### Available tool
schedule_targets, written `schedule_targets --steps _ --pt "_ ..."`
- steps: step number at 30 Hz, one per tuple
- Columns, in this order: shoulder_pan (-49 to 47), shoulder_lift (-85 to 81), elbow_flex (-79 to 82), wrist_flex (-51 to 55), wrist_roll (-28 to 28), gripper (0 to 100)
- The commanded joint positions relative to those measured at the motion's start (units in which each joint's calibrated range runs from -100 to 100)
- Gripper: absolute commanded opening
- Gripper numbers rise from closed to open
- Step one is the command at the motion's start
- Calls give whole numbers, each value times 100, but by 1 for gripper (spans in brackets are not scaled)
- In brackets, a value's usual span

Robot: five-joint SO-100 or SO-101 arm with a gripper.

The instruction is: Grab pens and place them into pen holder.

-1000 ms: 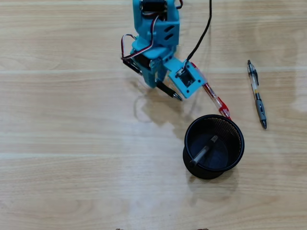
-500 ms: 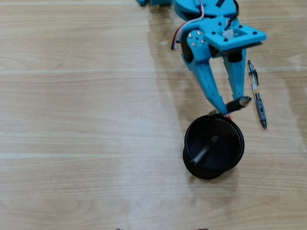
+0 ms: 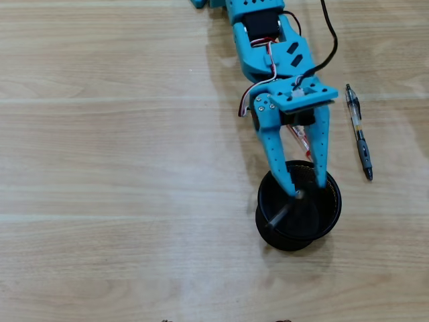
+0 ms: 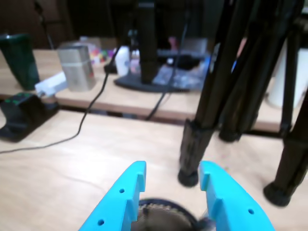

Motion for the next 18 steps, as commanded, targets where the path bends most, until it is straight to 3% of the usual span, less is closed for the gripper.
schedule_targets --steps 1,5,7,10,11,14,16,18 --pt "76 -99 6 -541 119 14" --pt "11 -614 215 -275 496 14" --pt "-85 -1122 278 713 841 14" --pt "-311 -2060 169 3404 1562 14" --pt "-464 -2499 -238 5647 1933 14" --pt "-529 -2457 -890 8990 1896 14" --pt "-569 -2195 -1134 10391 1656 14" --pt "-698 -1789 -1143 10597 1332 14"
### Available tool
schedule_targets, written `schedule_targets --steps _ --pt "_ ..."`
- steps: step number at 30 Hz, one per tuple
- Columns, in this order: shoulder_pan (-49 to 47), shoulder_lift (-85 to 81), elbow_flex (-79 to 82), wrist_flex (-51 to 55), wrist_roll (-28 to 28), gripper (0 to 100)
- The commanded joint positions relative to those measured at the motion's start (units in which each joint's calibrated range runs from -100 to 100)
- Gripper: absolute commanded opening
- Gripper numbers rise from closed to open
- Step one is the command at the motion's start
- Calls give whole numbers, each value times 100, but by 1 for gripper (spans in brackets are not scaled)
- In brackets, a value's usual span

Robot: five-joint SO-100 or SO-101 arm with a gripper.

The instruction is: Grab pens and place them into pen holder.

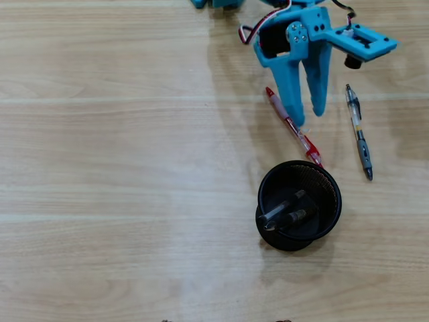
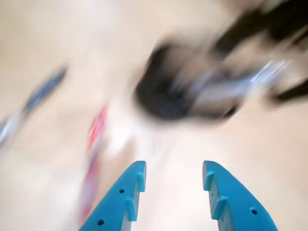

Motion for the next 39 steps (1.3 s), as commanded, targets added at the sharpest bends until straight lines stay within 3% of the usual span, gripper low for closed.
schedule_targets --steps 1,6,13,25,31,36,39 --pt "-248 521 -400 3336 -546 14" --pt "-562 1578 -318 3027 -1341 14" --pt "-764 2220 -291 1661 -1299 20" --pt "-796 2947 -336 1583 -1294 18" --pt "-772 3023 -363 1583 -1294 12" --pt "-715 2947 -373 1583 -1299 1" --pt "-699 2769 -391 1583 -1299 2"
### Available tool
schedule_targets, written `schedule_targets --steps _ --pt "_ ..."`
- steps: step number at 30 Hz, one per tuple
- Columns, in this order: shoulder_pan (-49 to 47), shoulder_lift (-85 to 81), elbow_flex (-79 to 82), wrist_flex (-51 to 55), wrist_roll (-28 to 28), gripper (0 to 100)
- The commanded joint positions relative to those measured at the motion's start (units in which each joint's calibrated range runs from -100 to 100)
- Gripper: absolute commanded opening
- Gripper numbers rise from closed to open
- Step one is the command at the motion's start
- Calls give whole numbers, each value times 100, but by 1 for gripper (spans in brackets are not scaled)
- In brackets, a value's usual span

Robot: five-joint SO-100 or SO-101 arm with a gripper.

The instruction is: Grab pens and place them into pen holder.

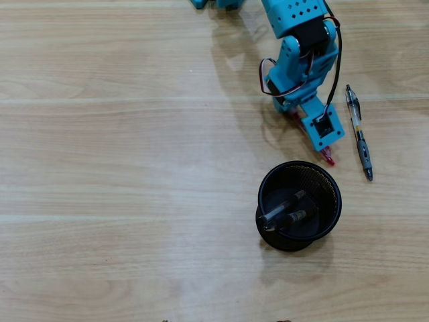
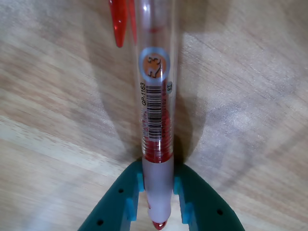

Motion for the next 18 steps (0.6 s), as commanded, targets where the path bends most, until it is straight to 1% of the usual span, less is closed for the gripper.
schedule_targets --steps 1,5,8,11,14,18 --pt "44 -447 -231 -79 -16 2" --pt "12 -1393 -231 -114 -16 2" --pt "68 -2239 -168 -853 -16 2" --pt "133 -2864 -14 -2374 -16 2" --pt "262 -3050 393 -4488 -37 2" --pt "600 -2780 1389 -7368 -617 2"
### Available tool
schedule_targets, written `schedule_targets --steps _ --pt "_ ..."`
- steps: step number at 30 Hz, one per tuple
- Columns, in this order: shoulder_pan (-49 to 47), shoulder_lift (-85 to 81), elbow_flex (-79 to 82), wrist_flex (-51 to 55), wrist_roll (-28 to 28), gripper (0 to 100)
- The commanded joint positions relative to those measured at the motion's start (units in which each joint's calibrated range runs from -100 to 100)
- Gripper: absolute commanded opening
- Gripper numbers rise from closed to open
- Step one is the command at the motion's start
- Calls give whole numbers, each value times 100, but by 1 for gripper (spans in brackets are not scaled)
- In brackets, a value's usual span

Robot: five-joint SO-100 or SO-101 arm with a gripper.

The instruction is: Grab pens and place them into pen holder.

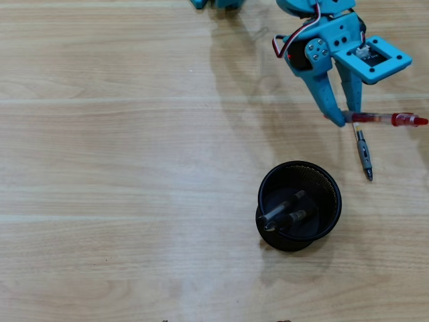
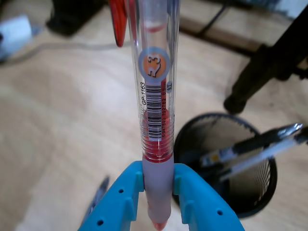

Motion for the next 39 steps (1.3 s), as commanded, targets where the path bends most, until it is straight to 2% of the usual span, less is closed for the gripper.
schedule_targets --steps 1,4,7,16,22,29,35,39 --pt "386 56 927 -3559 -596 2" --pt "580 461 1570 -5055 -868 2" --pt "806 876 1642 -5794 -952 2" --pt "790 1222 1706 -5768 -1067 4" --pt "798 1493 1715 -5828 -1046 11" --pt "862 1484 1715 -5828 -999 11" --pt "451 892 1515 -5433 52 10" --pt "-218 360 1072 -3250 925 11"
